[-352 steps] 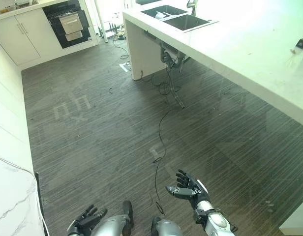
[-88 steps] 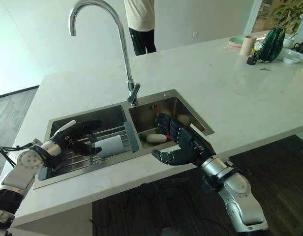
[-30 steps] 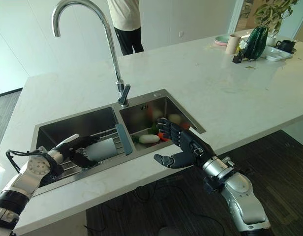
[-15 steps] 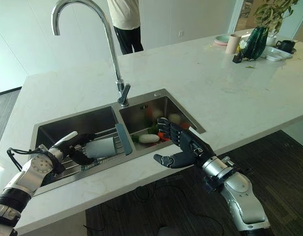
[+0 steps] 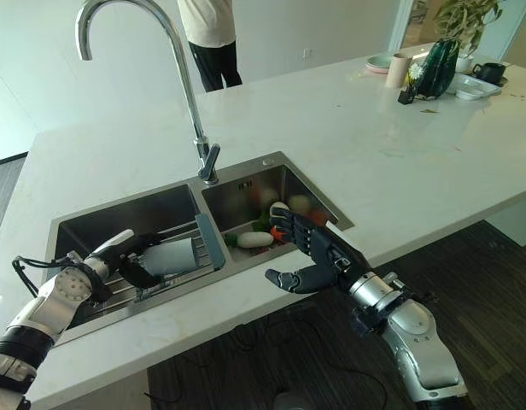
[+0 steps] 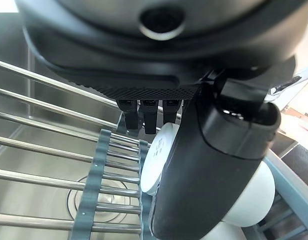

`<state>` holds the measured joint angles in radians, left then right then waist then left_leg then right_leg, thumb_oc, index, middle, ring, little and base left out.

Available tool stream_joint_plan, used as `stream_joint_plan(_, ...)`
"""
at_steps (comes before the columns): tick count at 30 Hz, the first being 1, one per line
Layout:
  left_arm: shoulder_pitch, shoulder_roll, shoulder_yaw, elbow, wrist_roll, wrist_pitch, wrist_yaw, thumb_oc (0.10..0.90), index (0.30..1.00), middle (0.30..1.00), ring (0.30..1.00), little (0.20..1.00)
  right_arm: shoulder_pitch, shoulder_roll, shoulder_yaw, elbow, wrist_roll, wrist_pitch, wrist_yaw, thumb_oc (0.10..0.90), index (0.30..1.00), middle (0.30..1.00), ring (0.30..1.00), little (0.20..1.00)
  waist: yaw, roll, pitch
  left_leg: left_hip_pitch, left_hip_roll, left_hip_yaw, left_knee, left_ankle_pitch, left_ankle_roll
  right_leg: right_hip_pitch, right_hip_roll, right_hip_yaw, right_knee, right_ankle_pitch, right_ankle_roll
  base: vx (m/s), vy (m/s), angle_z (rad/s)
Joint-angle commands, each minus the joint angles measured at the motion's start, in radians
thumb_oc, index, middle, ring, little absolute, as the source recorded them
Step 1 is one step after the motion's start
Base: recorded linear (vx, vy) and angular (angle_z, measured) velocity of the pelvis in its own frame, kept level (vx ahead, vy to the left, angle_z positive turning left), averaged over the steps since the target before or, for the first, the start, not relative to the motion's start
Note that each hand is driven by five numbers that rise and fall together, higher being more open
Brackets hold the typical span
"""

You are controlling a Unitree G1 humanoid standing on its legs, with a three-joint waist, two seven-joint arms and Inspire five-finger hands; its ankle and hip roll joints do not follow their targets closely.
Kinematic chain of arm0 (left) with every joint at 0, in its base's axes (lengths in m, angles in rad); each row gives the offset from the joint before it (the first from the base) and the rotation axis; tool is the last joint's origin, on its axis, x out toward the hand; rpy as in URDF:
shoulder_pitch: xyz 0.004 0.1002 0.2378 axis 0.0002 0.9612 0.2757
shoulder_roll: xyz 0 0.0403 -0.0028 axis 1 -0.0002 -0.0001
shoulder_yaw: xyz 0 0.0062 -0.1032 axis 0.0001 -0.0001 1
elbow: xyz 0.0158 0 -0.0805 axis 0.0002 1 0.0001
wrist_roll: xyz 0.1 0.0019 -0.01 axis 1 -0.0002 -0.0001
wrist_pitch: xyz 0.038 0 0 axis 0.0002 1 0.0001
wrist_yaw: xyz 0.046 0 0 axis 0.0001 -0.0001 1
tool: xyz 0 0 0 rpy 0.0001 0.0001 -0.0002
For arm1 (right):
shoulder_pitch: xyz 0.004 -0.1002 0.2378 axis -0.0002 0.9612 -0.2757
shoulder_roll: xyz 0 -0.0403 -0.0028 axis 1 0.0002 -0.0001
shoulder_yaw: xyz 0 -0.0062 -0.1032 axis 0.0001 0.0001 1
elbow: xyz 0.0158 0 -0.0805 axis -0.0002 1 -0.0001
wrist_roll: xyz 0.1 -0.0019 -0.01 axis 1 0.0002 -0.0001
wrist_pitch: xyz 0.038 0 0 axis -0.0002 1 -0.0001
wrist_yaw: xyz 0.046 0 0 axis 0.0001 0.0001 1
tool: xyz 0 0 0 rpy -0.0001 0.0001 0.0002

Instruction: Place the dishes in the dishwasher.

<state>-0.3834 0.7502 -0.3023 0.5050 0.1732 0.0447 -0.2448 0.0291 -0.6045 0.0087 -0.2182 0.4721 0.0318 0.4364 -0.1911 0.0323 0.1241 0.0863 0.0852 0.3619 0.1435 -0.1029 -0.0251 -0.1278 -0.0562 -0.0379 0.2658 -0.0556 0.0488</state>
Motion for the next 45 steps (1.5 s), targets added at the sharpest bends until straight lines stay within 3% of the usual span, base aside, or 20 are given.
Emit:
stream_joint_plan(1,-0.154,0.023,0.017,0.004,0.033,-0.029,0.033,0.8,0.9,0.9,0.9,0.9,-0.104,-0.017,-0.023,-0.083,0.026,-0.073,-0.004,0.8,0.9,0.9,0.9,0.9,-0.006,0.007,-0.036,-0.061,0.007,-0.046,0.157,-0.198,0.024,0.053,-0.05,-0.061,0.034,-0.123,0.098,0.01,-0.003,-0.09)
stream_joint_plan(8,-0.161,0.02,-0.007,0.018,0.052,-0.022,-0.003,0.8,0.9,0.9,0.9,0.9,-0.101,-0.025,-0.029,-0.088,0.024,-0.067,0.003,0.8,0.9,0.9,0.9,0.9,-0.016,0.007,-0.036,-0.058,0.007,-0.037,0.157,-0.201,0.027,0.049,-0.043,-0.05,0.034,-0.122,0.099,0.0,-0.002,-0.03)
stream_joint_plan(11,-0.159,0.011,-0.008,0.035,0.065,0.009,0.024,0.8,0.9,0.9,0.9,0.9,-0.097,-0.026,-0.029,-0.088,0.025,-0.069,0.011,0.8,0.9,0.9,0.9,0.9,-0.019,0.005,-0.038,-0.057,0.007,-0.035,0.157,-0.201,0.027,0.048,-0.041,-0.047,0.034,-0.121,0.099,0.0,0.0,0.0)
stream_joint_plan(12,-0.158,0.006,-0.007,0.045,0.067,0.016,0.018,0.734,0.801,0.801,0.801,0.801,-0.096,-0.024,-0.029,-0.084,0.023,-0.072,0.014,0.8,0.9,0.9,0.9,0.9,-0.02,0.005,-0.039,-0.057,0.007,-0.033,0.157,-0.202,0.028,0.048,-0.04,-0.047,0.034,-0.122,0.099,0.0,0.0,0.0)
stream_joint_plan(13,-0.156,0.0,-0.009,0.053,0.079,0.026,0.003,0.599,0.599,0.599,0.599,0.599,-0.096,-0.023,-0.028,-0.084,0.02,-0.072,0.015,0.8,0.9,0.9,0.9,0.9,-0.02,0.004,-0.038,-0.057,0.008,-0.033,0.157,-0.201,0.027,0.047,-0.041,-0.048,0.034,-0.121,0.099,0.0,0.0,0.0)
stream_joint_plan(15,-0.151,-0.008,-0.016,0.057,0.108,0.035,-0.009,0.538,0.507,0.507,0.507,0.507,-0.095,-0.023,-0.031,-0.089,0.02,-0.067,0.018,0.8,0.9,0.9,0.9,0.9,-0.021,0.004,-0.038,-0.058,0.007,-0.034,0.157,-0.2,0.027,0.047,-0.039,-0.047,0.034,-0.121,0.098,0.0,0.0,0.0)
stream_joint_plan(17,-0.151,-0.014,-0.026,0.07,0.147,0.038,-0.028,0.4,0.3,0.3,0.3,0.3,-0.097,-0.026,-0.029,-0.092,0.024,-0.062,0.017,0.8,0.9,0.9,0.9,0.9,-0.022,0.003,-0.037,-0.058,0.007,-0.034,0.157,-0.201,0.028,0.046,-0.039,-0.046,0.034,-0.121,0.098,0.0,0.0,0.0)
stream_joint_plan(24,-0.139,-0.023,-0.037,0.101,0.173,0.063,-0.057,0.4,0.3,0.3,0.3,0.3,-0.088,-0.031,-0.024,-0.097,0.02,-0.053,0.023,0.8,0.9,0.9,0.9,0.9,-0.024,0.001,-0.036,-0.058,0.006,-0.033,0.157,-0.201,0.028,0.045,-0.04,-0.045,0.034,-0.119,0.101,0.0,-0.004,-0.03)
stream_joint_plan(34,-0.121,0.013,0.004,0.036,0.041,-0.017,0.047,0.4,0.3,0.3,0.3,0.3,-0.086,-0.037,-0.016,-0.092,0.007,-0.052,0.011,0.8,0.9,0.9,0.9,0.9,-0.002,0.003,-0.033,-0.066,0.001,-0.048,0.157,-0.197,0.026,0.046,-0.052,-0.063,0.034,-0.117,0.103,-0.01,-0.003,0.0)
stream_joint_plan(40,-0.067,0.04,0.087,-0.121,-0.054,-0.078,0.038,0.4,0.3,0.3,0.3,0.3,-0.065,-0.023,-0.041,-0.105,0.0,-0.048,0.003,0.8,0.9,0.9,0.9,0.9,0.017,0.001,-0.031,-0.071,0.001,-0.062,0.157,-0.194,0.024,0.05,-0.061,-0.077,0.034,-0.12,0.103,0.0,-0.003,0.02)
stream_joint_plan(45,0.013,0.077,0.213,-0.323,-0.129,-0.112,0.067,0.4,0.3,0.3,0.3,0.3,-0.039,-0.006,-0.072,-0.123,-0.009,-0.046,-0.011,0.8,0.9,0.9,0.9,0.9,0.04,0.001,-0.027,-0.076,0.0,-0.081,0.157,-0.192,0.023,0.054,-0.07,-0.09,0.034,-0.125,0.103,-0.01,-0.004,0.13)
